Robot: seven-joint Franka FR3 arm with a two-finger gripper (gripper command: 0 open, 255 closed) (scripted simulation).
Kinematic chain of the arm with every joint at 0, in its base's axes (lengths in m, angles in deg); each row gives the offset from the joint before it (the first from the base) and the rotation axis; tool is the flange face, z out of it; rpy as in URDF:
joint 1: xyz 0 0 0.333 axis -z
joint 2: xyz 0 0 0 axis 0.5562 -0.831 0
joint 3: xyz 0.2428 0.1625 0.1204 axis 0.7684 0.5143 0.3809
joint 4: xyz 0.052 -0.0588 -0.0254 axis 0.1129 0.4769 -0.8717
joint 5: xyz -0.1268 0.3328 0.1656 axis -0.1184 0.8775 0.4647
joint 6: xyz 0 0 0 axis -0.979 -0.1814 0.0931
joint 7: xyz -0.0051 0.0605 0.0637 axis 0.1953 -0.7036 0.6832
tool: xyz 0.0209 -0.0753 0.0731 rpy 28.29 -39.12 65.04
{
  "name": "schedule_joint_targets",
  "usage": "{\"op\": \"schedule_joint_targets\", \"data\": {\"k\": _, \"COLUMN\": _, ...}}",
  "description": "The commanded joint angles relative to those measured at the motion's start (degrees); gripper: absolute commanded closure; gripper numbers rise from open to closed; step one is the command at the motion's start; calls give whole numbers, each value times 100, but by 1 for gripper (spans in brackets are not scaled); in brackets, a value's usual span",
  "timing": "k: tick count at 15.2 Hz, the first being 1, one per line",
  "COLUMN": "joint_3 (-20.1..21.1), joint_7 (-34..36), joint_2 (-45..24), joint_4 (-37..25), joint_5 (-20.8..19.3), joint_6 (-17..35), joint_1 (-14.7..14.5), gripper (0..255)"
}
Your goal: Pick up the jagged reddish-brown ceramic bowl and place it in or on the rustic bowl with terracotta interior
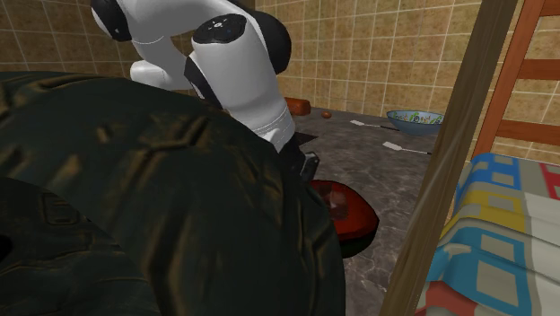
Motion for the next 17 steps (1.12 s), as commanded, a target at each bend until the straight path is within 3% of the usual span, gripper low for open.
{"op": "schedule_joint_targets", "data": {"k": 1, "joint_3": -5, "joint_7": 0, "joint_2": -18, "joint_4": -9, "joint_5": -5, "joint_6": 13, "joint_1": -9, "gripper": 255}}
{"op": "schedule_joint_targets", "data": {"k": 5, "joint_3": -5, "joint_7": 0, "joint_2": -18, "joint_4": -9, "joint_5": -5, "joint_6": 13, "joint_1": -9, "gripper": 255}}
{"op": "schedule_joint_targets", "data": {"k": 6, "joint_3": -5, "joint_7": 0, "joint_2": -18, "joint_4": -9, "joint_5": -5, "joint_6": 13, "joint_1": -9, "gripper": 0}}
{"op": "schedule_joint_targets", "data": {"k": 11, "joint_3": -5, "joint_7": -1, "joint_2": -18, "joint_4": -9, "joint_5": -5, "joint_6": 13, "joint_1": -9, "gripper": 0}}
{"op": "schedule_joint_targets", "data": {"k": 15, "joint_3": 38, "joint_7": -23, "joint_2": 209, "joint_4": -350, "joint_5": 45, "joint_6": -583, "joint_1": 155, "gripper": 0}}
{"op": "schedule_joint_targets", "data": {"k": 17, "joint_3": 38, "joint_7": -23, "joint_2": 209, "joint_4": -349, "joint_5": 46, "joint_6": -582, "joint_1": 156, "gripper": 0}}
